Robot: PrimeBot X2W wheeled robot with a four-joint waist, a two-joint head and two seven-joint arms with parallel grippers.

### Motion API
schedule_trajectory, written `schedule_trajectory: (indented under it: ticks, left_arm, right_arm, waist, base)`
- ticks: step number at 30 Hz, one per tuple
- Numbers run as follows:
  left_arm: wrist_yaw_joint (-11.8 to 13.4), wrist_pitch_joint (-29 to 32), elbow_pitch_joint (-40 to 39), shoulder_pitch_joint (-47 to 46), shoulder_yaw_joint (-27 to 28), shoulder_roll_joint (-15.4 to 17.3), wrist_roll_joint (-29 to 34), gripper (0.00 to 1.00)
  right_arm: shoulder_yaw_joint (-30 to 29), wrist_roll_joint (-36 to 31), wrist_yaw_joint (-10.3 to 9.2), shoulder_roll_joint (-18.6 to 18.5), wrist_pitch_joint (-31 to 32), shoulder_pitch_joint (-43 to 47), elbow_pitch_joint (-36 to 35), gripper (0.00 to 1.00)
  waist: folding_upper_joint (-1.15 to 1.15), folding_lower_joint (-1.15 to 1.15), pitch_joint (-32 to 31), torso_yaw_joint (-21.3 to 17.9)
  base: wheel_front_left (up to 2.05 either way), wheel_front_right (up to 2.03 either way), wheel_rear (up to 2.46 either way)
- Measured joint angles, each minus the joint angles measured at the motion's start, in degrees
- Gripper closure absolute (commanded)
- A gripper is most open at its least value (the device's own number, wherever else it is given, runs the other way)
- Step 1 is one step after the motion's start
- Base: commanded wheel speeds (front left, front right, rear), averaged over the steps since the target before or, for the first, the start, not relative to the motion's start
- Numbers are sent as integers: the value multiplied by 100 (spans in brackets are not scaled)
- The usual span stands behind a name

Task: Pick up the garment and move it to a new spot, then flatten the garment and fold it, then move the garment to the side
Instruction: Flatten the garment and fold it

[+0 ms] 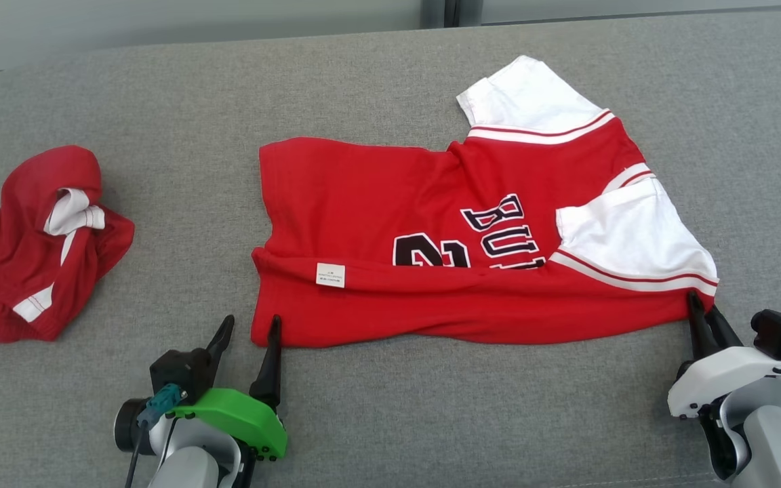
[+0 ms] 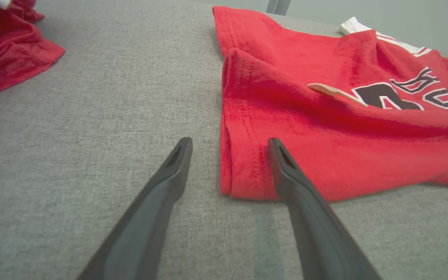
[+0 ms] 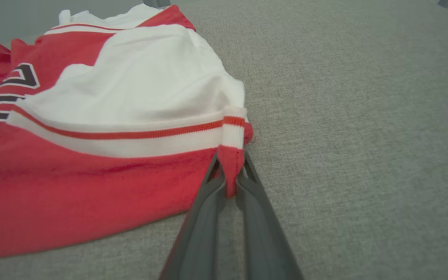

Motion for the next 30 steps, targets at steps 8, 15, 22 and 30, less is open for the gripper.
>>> schedule_trajectory:
  ticks: [8, 15, 22, 30]
  left_arm:
    - [-24, -1, 227, -182, -188, 3, -269, 0]
    - [-31, 0, 240, -195, -516, 3, -437, 100]
    - [-38, -1, 230, -96, -523, 1, -481, 100]
    - [-40, 0, 354, 387, -385, 65, -502, 100]
  right_arm:
    - [107, -3, -1, -9, 1, -16, -115, 100]
    - [93, -2, -1, -16, 0, -15, -146, 100]
    - [59, -20, 0, -1, 0, 32, -113, 100]
    - [63, -10, 0, 22, 0, 376, 37, 100]
  waist:
    - [0, 0, 65, -95]
    - [0, 0, 46, -107]
    - [0, 0, -80, -94]
    - [0, 0, -519, -86]
  base:
    - [0, 0, 0]
    - [0, 0, 0]
    - [0, 0, 0]
    - [0, 0, 0]
